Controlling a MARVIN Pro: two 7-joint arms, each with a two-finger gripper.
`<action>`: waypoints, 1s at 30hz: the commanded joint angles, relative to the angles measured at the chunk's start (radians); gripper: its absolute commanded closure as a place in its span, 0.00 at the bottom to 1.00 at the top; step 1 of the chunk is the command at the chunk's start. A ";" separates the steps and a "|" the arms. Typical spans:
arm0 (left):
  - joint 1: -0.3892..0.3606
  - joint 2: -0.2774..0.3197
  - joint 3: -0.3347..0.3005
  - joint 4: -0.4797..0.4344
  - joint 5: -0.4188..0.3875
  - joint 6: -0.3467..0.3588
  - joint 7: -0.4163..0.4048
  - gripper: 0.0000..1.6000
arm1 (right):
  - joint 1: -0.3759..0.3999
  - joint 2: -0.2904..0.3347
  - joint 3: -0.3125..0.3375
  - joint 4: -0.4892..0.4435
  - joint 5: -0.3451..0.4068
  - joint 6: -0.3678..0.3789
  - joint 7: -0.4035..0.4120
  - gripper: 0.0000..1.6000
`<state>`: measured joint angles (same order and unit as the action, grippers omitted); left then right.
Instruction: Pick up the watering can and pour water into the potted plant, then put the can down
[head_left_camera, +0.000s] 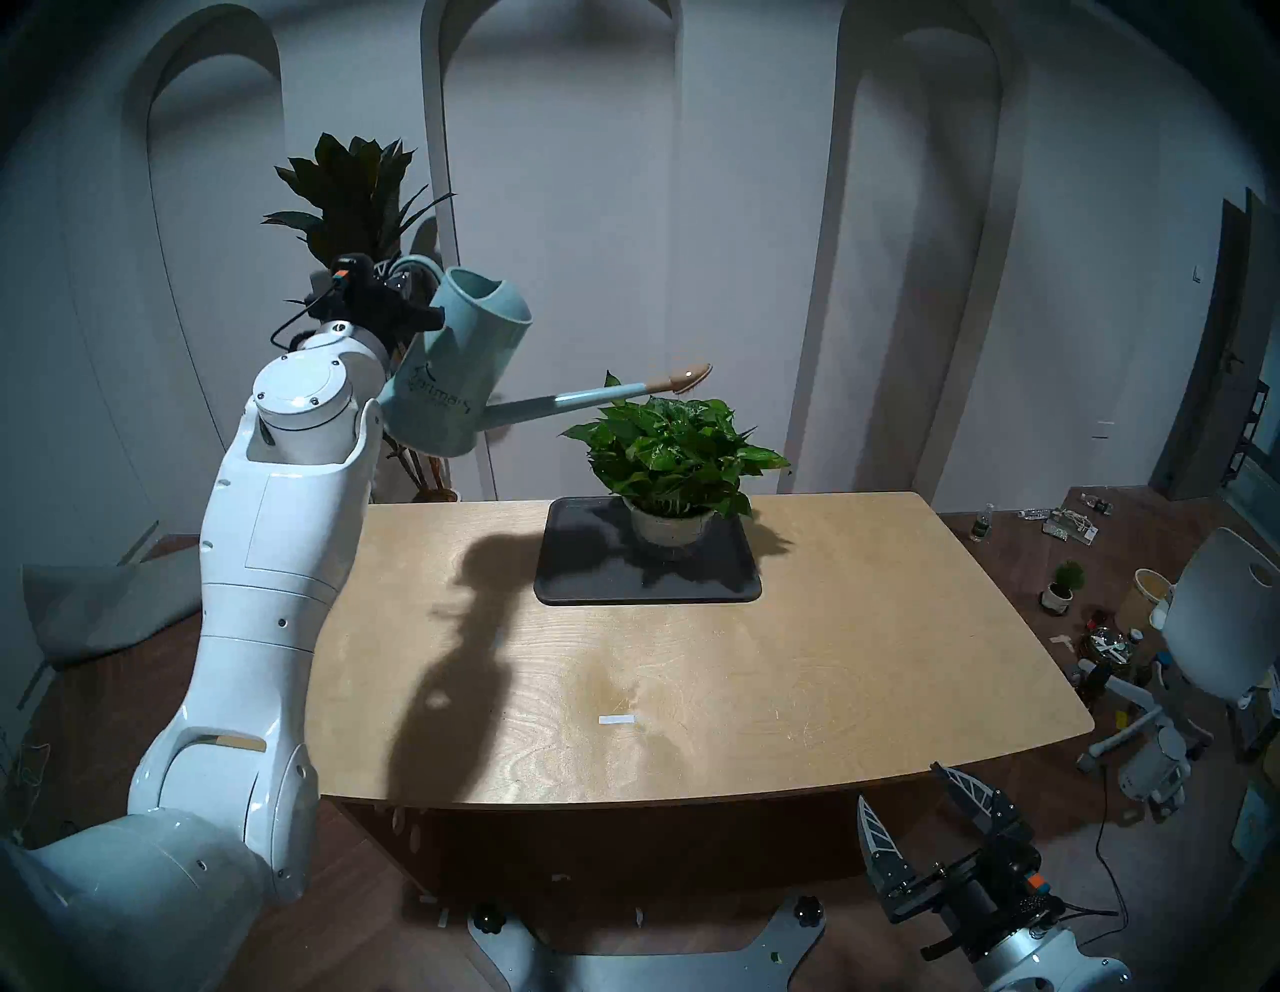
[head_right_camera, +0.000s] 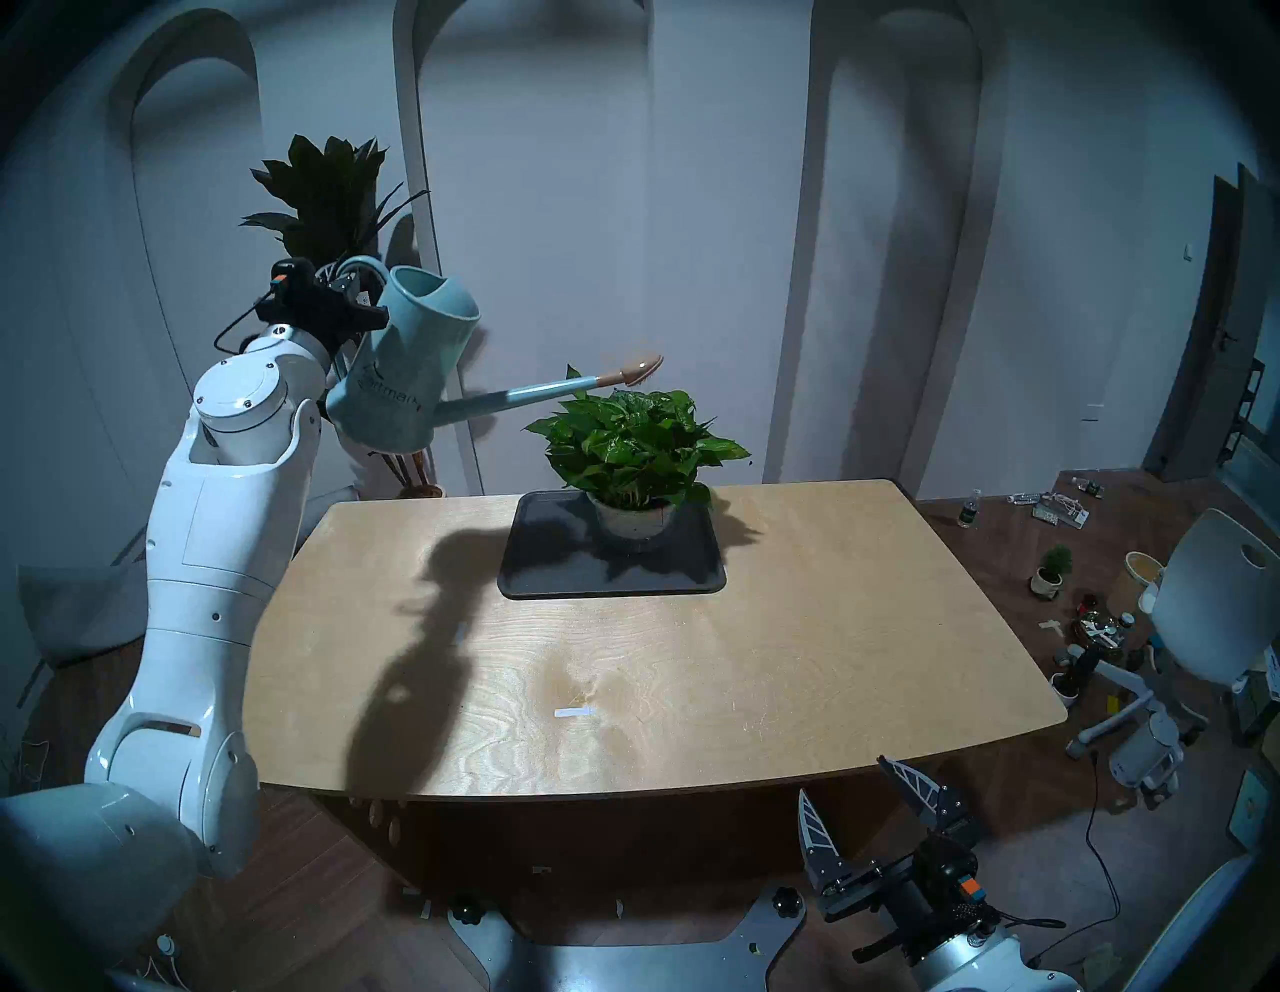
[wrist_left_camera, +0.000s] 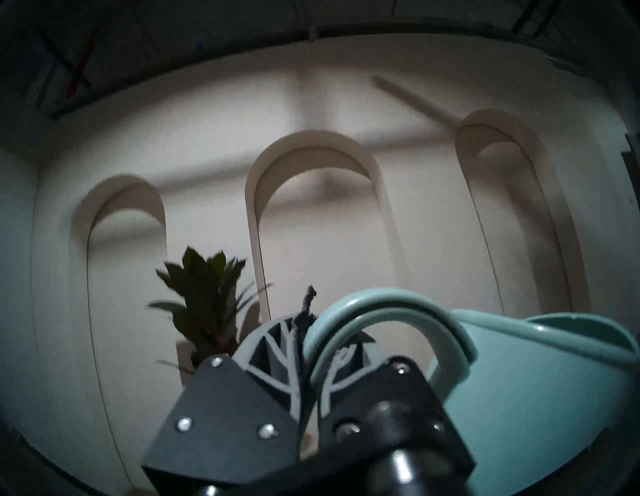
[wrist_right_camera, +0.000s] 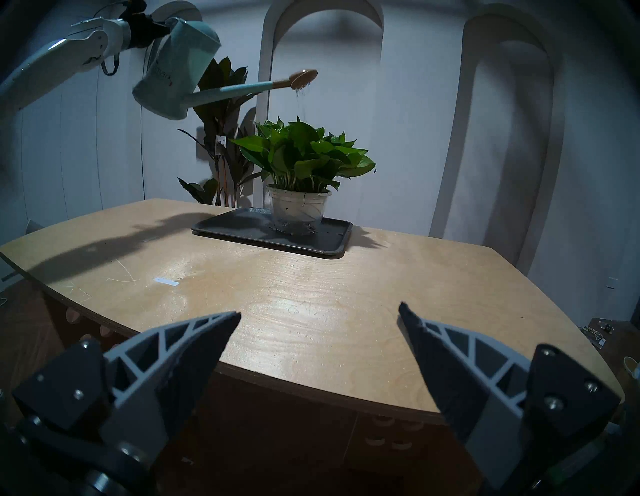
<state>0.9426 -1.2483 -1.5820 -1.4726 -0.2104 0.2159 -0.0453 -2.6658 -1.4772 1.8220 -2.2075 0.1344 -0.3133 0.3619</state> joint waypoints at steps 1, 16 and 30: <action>0.020 -0.080 -0.096 -0.081 -0.163 0.039 -0.025 1.00 | 0.003 -0.001 0.000 -0.021 -0.001 -0.004 -0.002 0.00; 0.063 -0.125 -0.227 -0.106 -0.349 0.199 -0.044 1.00 | 0.003 -0.001 0.000 -0.022 -0.001 -0.004 -0.002 0.00; 0.153 -0.088 -0.413 -0.049 -0.453 0.208 -0.131 1.00 | 0.003 -0.001 0.000 -0.022 -0.001 -0.004 -0.002 0.00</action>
<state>1.0876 -1.3678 -1.9133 -1.4918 -0.6020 0.4486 -0.1067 -2.6654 -1.4777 1.8221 -2.2076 0.1344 -0.3133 0.3610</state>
